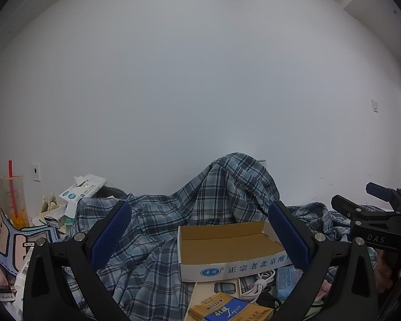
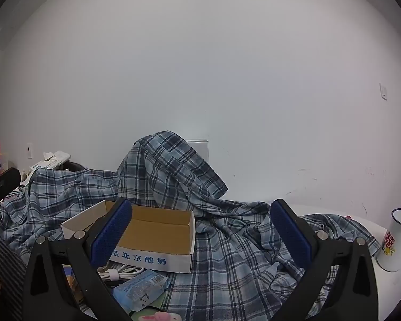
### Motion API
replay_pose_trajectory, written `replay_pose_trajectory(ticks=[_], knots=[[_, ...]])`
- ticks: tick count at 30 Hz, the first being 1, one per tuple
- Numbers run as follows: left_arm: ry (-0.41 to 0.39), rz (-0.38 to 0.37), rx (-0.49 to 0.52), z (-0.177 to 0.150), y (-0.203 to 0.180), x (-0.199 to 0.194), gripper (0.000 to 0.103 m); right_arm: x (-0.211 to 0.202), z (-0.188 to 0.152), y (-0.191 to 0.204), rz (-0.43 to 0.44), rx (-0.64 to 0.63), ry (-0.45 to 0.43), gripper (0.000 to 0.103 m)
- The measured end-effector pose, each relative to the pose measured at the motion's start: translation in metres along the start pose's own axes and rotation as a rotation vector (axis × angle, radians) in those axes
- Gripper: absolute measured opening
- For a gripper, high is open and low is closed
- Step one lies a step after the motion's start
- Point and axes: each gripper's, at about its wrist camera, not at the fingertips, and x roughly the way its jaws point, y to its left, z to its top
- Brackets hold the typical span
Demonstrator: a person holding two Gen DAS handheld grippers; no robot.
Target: Organize soft objects
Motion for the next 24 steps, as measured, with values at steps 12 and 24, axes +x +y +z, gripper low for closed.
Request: replay_pose_trajectory(ticks=[12, 24], knots=[[-0.004, -0.001, 0.003, 0.0005, -0.0001, -0.0016, 0.103, 0.0005, 0.0008, 0.0008, -0.002, 0.0, -0.001, 0.103], [-0.003, 0.002, 0.005, 0.0003, 0.0007, -0.0022, 0.103, -0.0005, 0.0007, 0.0014, -0.002, -0.001, -0.001, 0.103]])
